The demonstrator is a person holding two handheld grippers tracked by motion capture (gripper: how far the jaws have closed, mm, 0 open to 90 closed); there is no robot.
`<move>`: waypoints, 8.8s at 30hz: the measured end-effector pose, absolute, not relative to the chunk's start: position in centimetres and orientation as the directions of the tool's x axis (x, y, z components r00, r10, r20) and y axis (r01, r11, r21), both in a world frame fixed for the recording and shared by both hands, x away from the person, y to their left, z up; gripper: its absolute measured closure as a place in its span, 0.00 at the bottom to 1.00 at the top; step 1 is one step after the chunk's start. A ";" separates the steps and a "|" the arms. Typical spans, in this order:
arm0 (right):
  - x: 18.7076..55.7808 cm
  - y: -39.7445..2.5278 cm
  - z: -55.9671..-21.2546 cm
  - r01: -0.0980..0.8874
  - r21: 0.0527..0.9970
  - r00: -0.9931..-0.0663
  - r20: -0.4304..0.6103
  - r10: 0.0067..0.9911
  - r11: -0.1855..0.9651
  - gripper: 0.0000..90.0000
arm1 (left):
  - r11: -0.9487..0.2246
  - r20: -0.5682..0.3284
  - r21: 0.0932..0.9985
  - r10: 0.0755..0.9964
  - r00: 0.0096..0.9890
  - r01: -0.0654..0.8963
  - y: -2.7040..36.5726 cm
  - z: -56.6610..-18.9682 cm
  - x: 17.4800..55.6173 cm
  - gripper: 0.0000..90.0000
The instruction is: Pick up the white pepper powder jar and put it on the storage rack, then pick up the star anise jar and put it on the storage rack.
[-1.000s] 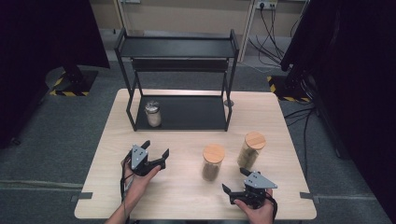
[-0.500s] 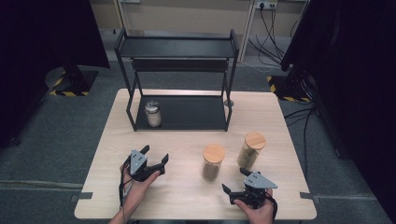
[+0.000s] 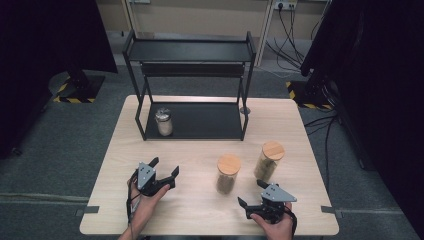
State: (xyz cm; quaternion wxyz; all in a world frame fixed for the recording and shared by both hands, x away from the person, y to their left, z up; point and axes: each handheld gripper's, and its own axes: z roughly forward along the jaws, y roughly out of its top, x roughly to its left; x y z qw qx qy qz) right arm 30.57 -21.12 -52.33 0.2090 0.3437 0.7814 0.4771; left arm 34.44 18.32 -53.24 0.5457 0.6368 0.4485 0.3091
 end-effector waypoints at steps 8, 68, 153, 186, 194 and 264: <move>30.6 -21.1 -52.3 0.344 0.888 -0.675 0.008 0.738 0.304 0.06 | -0.004 -0.095 0.972 0.908 0.408 0.236 18.3 -53.2 34.5 0.14; 34.6 -15.0 -47.9 0.215 0.943 -0.749 -0.006 0.662 0.253 0.28 | -0.027 -0.075 0.973 0.903 0.424 0.229 18.1 -53.2 34.4 0.14; 46.9 -6.1 -44.0 0.230 0.957 -0.648 0.013 0.762 0.179 0.28 | -0.009 -0.094 0.973 0.900 0.426 0.233 18.3 -53.2 34.5 0.13; 51.0 -2.5 -44.4 0.265 0.949 -0.629 0.035 0.776 0.172 0.28 | -0.003 -0.101 0.972 0.896 0.432 0.233 18.4 -53.2 34.5 0.13; 51.9 -1.8 -44.2 0.267 0.949 -0.624 0.038 0.780 0.168 0.28 | -0.003 -0.101 0.973 0.895 0.433 0.233 18.4 -53.2 34.5 0.13; 56.6 0.6 -46.4 0.332 0.927 -0.559 0.047 0.828 0.172 0.28 | -0.012 -0.091 0.975 0.892 0.443 0.224 18.4 -53.3 34.4 0.13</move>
